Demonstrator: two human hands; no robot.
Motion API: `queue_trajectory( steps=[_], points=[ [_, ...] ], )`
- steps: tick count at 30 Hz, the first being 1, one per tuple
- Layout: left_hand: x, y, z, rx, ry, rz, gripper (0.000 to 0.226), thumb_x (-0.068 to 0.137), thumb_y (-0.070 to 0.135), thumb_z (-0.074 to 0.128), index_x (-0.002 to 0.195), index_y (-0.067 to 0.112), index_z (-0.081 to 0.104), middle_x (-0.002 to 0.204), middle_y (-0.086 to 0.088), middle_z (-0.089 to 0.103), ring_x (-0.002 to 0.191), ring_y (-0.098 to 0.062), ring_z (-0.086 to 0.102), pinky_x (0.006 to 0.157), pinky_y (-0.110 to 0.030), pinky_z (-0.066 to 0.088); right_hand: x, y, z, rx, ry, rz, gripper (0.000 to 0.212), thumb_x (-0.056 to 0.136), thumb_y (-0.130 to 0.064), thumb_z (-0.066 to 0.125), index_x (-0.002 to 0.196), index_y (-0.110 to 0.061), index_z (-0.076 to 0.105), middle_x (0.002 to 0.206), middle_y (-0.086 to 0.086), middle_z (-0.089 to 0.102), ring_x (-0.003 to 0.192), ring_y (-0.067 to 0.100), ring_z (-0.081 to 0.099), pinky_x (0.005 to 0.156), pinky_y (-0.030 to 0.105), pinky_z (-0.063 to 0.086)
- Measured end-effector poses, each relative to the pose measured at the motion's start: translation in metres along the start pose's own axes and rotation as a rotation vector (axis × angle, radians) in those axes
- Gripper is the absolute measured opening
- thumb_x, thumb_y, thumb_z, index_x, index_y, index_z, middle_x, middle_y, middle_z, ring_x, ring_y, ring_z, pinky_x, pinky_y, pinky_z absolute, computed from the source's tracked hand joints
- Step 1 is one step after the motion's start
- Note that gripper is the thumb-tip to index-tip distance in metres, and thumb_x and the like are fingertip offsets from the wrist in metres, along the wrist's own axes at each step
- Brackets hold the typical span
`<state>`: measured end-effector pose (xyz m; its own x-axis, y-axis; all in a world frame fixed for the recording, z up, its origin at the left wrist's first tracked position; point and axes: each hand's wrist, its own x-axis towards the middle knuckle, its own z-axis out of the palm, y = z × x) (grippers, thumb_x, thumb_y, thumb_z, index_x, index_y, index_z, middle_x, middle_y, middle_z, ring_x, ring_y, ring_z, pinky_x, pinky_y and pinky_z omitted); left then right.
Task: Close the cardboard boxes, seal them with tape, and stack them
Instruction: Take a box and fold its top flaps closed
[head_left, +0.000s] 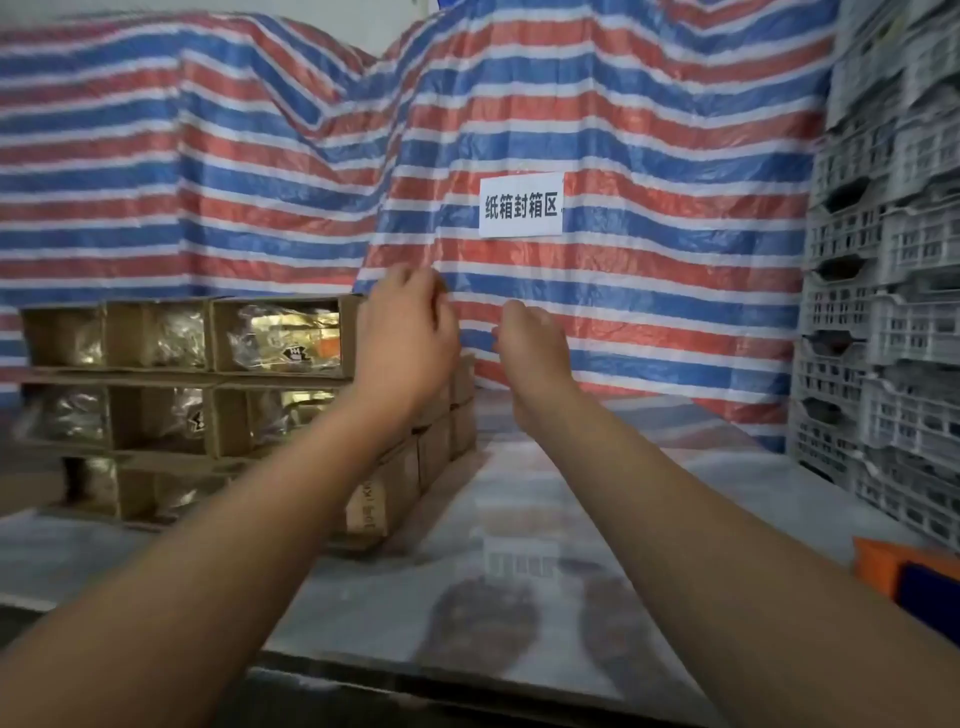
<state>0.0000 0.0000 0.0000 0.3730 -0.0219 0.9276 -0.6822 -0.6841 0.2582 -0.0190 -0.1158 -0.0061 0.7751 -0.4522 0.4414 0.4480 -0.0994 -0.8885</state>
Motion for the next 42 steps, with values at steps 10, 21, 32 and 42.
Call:
queue_trajectory(
  steps=[10,21,32,42],
  points=[
    [0.058,-0.100,-0.034,0.339,-0.072,-0.265,0.044,0.101,0.035,0.031,0.127,0.012,0.058,0.133,-0.014,0.056,0.122,-0.035,0.049,0.106,-0.052,0.031,0.024,-0.011,0.072,-0.157,-0.303,0.013,0.072,0.096,-0.055,0.042,0.159,-0.032,0.015,0.160,0.002,0.028,0.140,0.030,0.035,0.111,0.050,0.034],
    [0.065,-0.138,-0.029,0.264,-0.174,-0.400,0.047,0.089,0.040,0.015,0.094,0.019,0.057,0.120,-0.013,0.056,0.113,-0.029,0.046,0.111,-0.057,0.022,0.037,-0.002,0.122,-0.297,-0.488,-0.179,0.085,0.091,-0.040,0.058,0.159,-0.035,0.007,0.165,-0.008,0.013,0.150,0.024,0.018,0.118,0.049,0.026],
    [0.053,-0.176,-0.036,0.267,-0.152,-0.294,0.037,0.096,0.024,0.042,0.129,0.012,0.055,0.131,-0.012,0.055,0.123,-0.031,0.046,0.108,-0.052,0.033,0.042,0.010,0.144,-0.540,-0.436,-0.364,0.064,0.086,-0.034,0.059,0.146,-0.026,0.037,0.150,-0.001,0.039,0.139,0.026,0.034,0.116,0.052,0.026],
    [0.055,-0.184,-0.033,0.339,-0.002,-0.424,0.050,0.094,0.023,0.051,0.142,0.010,0.043,0.147,-0.016,0.041,0.137,-0.034,0.035,0.114,-0.053,0.025,0.043,0.014,0.165,-0.588,-0.267,-0.577,0.026,0.098,-0.011,0.046,0.118,-0.008,0.062,0.119,0.008,0.059,0.111,0.027,0.054,0.098,0.047,0.049]
  ],
)
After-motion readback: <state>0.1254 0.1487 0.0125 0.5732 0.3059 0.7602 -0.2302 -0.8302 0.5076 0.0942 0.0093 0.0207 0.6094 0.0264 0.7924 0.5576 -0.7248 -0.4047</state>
